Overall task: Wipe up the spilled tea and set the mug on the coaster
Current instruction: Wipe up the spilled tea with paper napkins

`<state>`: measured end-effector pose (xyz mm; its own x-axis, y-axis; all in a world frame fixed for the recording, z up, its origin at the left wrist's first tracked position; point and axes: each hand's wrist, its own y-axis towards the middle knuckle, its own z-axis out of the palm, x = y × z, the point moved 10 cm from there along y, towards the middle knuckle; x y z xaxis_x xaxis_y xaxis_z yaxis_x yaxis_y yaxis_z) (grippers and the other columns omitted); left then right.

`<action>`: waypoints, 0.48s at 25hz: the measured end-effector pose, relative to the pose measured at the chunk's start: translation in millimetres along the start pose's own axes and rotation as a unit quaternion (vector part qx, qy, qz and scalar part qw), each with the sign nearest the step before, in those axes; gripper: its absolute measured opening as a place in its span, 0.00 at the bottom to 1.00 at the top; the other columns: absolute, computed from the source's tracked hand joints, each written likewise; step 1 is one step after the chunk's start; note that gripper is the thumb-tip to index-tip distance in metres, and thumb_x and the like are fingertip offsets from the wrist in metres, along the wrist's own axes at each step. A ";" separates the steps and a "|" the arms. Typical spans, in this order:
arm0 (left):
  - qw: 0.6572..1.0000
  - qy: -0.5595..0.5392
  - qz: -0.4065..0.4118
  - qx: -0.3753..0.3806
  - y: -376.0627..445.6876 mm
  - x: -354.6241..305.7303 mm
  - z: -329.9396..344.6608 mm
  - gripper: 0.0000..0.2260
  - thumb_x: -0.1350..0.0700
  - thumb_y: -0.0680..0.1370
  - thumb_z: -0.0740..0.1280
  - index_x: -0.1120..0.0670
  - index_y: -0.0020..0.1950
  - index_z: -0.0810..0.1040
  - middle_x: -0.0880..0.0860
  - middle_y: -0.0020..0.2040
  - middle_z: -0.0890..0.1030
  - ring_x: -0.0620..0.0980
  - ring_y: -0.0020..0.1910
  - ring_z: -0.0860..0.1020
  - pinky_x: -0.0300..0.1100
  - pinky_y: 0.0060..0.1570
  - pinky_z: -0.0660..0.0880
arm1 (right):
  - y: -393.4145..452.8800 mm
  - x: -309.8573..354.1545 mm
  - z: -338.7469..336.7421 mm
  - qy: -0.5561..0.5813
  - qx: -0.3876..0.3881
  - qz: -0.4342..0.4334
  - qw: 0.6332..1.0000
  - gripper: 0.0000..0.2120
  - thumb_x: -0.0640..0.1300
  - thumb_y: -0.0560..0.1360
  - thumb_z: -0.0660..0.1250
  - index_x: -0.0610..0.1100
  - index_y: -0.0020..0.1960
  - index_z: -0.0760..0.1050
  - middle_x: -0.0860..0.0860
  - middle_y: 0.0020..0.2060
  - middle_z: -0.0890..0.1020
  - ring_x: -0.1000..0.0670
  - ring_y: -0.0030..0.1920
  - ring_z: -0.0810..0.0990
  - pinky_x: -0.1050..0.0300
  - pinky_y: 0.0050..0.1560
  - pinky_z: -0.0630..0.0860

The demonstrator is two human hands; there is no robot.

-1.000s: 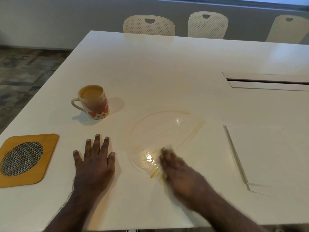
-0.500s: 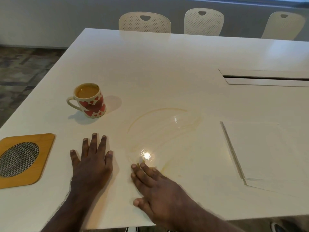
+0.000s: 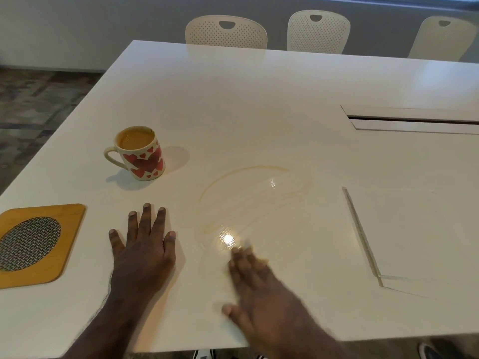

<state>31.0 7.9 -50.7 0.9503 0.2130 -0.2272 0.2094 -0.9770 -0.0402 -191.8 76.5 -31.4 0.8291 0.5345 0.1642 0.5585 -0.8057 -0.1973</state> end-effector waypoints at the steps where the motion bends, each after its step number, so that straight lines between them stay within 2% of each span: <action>1: 1.000 0.002 0.001 -0.001 -0.2 -0.2 0.0 0.30 0.39 0.78 0.38 0.45 0.79 0.42 0.48 0.80 0.41 0.52 0.79 0.40 0.63 0.73 0.40 | -8.1 10.4 1.8 0.021 0.013 -0.006 1.000 0.36 0.63 0.80 0.39 0.45 0.72 0.72 0.47 0.75 0.67 0.47 0.74 0.66 0.53 0.68 0.70; 2: 1.000 0.003 0.002 -0.001 -0.2 -0.2 -0.4 0.30 0.39 0.78 0.38 0.45 0.79 0.42 0.48 0.80 0.41 0.52 0.79 0.40 0.63 0.73 0.40 | -10.4 10.2 -0.4 0.035 0.016 0.004 0.999 0.35 0.63 0.80 0.39 0.47 0.70 0.74 0.48 0.73 0.69 0.49 0.73 0.69 0.55 0.65 0.73; 3: 1.000 0.003 0.002 0.000 -0.2 -0.3 -0.5 0.30 0.39 0.77 0.38 0.45 0.79 0.42 0.48 0.80 0.41 0.52 0.79 0.40 0.63 0.73 0.40 | -8.7 2.0 -2.8 0.028 0.021 0.011 0.999 0.34 0.62 0.81 0.39 0.47 0.72 0.72 0.48 0.75 0.66 0.50 0.74 0.66 0.55 0.67 0.71; 4: 1.000 0.001 0.001 0.003 -0.3 -0.2 -0.4 0.30 0.39 0.77 0.38 0.44 0.79 0.42 0.48 0.80 0.40 0.52 0.79 0.39 0.63 0.73 0.39 | -3.3 -12.9 -10.4 0.011 -0.008 0.019 1.000 0.34 0.62 0.81 0.39 0.46 0.76 0.64 0.48 0.78 0.58 0.49 0.77 0.58 0.55 0.73 0.63; 5: 1.000 0.001 0.000 0.005 -0.5 0.3 -0.3 0.30 0.39 0.77 0.37 0.44 0.79 0.41 0.48 0.80 0.40 0.51 0.79 0.39 0.63 0.73 0.39 | 6.3 -37.4 -14.4 0.041 -0.019 0.035 0.998 0.33 0.62 0.81 0.39 0.45 0.79 0.54 0.49 0.79 0.47 0.50 0.79 0.46 0.56 0.77 0.52; 6: 1.000 0.002 0.000 0.006 -0.9 0.8 -0.3 0.30 0.39 0.77 0.37 0.44 0.79 0.41 0.48 0.80 0.40 0.51 0.79 0.39 0.62 0.73 0.39 | 16.1 -73.8 -17.3 0.083 -0.019 0.087 0.993 0.33 0.62 0.81 0.40 0.44 0.80 0.45 0.50 0.78 0.39 0.50 0.78 0.38 0.57 0.76 0.42; 7: 1.000 0.003 -0.001 0.005 -0.8 0.6 -0.4 0.31 0.38 0.77 0.36 0.44 0.79 0.41 0.48 0.80 0.40 0.51 0.79 0.39 0.63 0.73 0.39 | 25.6 -113.2 -20.4 0.103 -0.019 0.148 0.983 0.33 0.61 0.82 0.42 0.44 0.80 0.41 0.50 0.78 0.36 0.51 0.78 0.35 0.56 0.75 0.39; 10: 1.000 0.008 -0.004 0.004 -0.2 0.2 -0.8 0.31 0.38 0.76 0.36 0.44 0.79 0.41 0.48 0.80 0.40 0.52 0.79 0.40 0.63 0.73 0.39 | 50.9 -209.0 -35.8 0.124 -0.041 0.308 0.942 0.33 0.59 0.82 0.44 0.40 0.80 0.44 0.45 0.80 0.41 0.47 0.79 0.39 0.47 0.78 0.45; 12: 1.000 0.012 -0.003 0.003 0.2 -1.2 -0.1 0.31 0.38 0.76 0.36 0.44 0.79 0.42 0.49 0.80 0.41 0.53 0.79 0.40 0.63 0.73 0.40 | 72.8 -239.7 -47.1 0.145 -0.067 0.362 0.919 0.35 0.60 0.82 0.45 0.39 0.80 0.46 0.43 0.80 0.44 0.44 0.79 0.41 0.43 0.77 0.48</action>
<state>29.9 7.5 -50.4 0.9543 0.2192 -0.2033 0.2139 -0.9757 -0.0478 -351.1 -122.3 -39.6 0.9291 -0.2279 0.2911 -0.1600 -0.9577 -0.2390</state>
